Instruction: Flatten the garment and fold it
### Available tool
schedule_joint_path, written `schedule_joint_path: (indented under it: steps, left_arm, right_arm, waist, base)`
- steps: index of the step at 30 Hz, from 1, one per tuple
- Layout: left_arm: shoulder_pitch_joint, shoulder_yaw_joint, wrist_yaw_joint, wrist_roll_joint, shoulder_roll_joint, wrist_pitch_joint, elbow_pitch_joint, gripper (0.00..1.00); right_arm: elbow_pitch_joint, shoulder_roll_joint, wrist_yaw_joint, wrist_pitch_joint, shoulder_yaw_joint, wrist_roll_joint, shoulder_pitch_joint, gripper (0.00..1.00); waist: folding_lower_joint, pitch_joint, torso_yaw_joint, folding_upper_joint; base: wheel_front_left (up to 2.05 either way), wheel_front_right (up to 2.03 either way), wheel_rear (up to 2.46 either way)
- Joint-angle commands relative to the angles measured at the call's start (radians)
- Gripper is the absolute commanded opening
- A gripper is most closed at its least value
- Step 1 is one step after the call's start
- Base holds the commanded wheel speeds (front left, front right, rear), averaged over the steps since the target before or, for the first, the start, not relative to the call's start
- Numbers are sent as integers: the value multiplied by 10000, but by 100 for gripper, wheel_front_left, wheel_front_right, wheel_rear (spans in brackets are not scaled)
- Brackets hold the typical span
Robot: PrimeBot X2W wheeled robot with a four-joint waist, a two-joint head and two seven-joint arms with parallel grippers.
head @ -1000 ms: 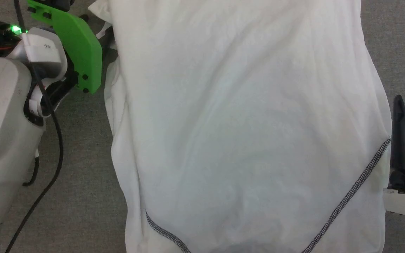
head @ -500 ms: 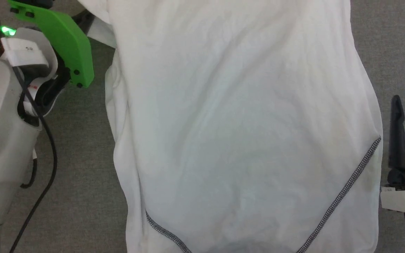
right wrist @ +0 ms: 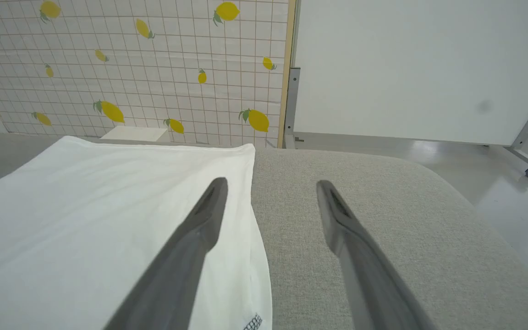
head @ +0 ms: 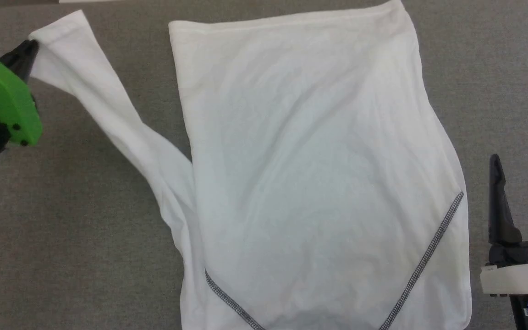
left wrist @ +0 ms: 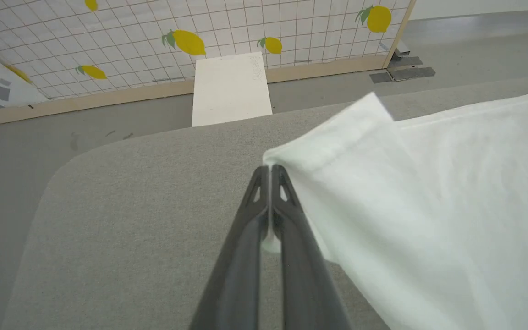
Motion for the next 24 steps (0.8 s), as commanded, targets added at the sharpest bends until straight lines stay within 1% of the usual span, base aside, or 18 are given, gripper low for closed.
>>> schedule_joint_path:
  steps: [1, 4, 7, 14, 19, 22, 24]
  left_arm:
    - [369, 206, 16, -227, 336, -16, -63, 0]
    - [969, 582, 32, -504, 916, 98, -157, 0]
    - [1541, 903, 106, -803, 1333, 246, -247, 0]
    - [3219, 1938, 453, -1486, 2249, 223, -632, 0]
    - [4539, 2718, 671, -1932, 2581, -57, -987, 0]
    - [5244, 3180, 768, -2178, 2654, -265, -1281, 0]
    - [5567, 3430, 758, -2326, 2654, -407, -1542, 0]
  right_arm:
    - [-16, 87, -17, 51, -18, -69, 170, 100]
    - [-84, 157, -17, 201, -82, -101, 472, 100]
    - [-130, 195, -17, 300, -128, -110, 720, 100]
    - [-133, 218, -17, 407, -116, 165, 1107, 100]
    - [-137, 219, -17, 415, -222, 312, 1348, 100]
    - [-167, 220, -17, 437, -287, 362, 1458, 100]
    - [-211, 220, -17, 447, -350, 396, 1487, 100]
  waist:
    - [1, -1257, 241, 0]
    - [1, -1772, 379, 0]
    - [1, -2167, 529, 0]
    - [1, -2886, 721, 0]
    - [1, -3191, 785, 0]
    - [1, -3317, 808, 0]
    - [1, -3360, 811, 0]
  base:
    - [0, 0, 0]
    - [0, 0, 0]
    - [0, 0, 0]
    - [0, 0, 0]
    - [0, 0, 0]
    - [0, 0, 0]
    - [0, 0, 0]
